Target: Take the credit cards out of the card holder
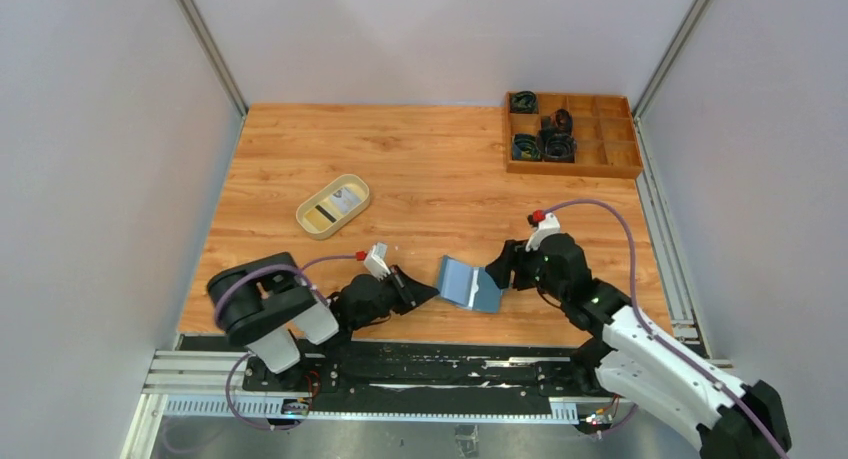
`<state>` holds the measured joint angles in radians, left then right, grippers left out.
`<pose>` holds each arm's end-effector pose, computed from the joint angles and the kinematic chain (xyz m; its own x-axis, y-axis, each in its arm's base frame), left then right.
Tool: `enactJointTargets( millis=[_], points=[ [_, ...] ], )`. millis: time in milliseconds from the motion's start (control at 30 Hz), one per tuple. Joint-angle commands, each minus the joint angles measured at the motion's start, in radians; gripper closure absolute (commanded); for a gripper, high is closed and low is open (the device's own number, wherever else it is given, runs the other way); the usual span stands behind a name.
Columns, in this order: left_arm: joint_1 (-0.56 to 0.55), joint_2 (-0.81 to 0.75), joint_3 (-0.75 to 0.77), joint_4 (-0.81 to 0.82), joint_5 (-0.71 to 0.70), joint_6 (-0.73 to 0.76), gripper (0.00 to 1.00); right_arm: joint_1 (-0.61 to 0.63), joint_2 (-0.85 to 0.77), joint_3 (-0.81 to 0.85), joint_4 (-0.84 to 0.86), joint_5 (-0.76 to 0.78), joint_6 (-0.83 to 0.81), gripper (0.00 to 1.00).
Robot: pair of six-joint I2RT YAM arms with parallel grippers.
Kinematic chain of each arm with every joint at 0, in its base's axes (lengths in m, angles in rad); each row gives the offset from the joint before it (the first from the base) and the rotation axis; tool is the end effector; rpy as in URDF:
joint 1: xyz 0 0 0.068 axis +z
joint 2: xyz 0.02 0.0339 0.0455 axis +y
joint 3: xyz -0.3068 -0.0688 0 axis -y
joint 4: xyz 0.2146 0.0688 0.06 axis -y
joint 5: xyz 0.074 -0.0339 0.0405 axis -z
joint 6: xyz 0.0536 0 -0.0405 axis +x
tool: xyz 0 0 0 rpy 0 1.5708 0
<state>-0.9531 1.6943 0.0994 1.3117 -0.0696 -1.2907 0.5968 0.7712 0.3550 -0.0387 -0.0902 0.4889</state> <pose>0.1391 -0.1894 0.1664 -0.7891 -0.5446 -0.2841 0.0586 0.3937 -0.9174 0.1089 0.0798 0.2395 -0.6152 0.1475 -0.7745 -0.3825 0.8031 0.4568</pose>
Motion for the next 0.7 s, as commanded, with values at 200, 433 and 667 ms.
enactJointTargets(
  millis=[200, 433, 667],
  points=[
    [-0.104, -0.335, 0.193, -0.753, -0.219, 0.227, 1.00, 0.258, 0.067, 0.320, -0.289, 0.326, -0.075, 0.35],
    [-0.116, -0.271, 0.196, -0.752, -0.214, 0.196, 1.00, 0.300, 0.371, 0.339, -0.169, 0.350, -0.002, 0.34],
    [-0.124, -0.258, 0.191, -0.753, -0.226, 0.187, 1.00, 0.316, 0.476, 0.366, -0.125, 0.364, 0.011, 0.34]
  ],
)
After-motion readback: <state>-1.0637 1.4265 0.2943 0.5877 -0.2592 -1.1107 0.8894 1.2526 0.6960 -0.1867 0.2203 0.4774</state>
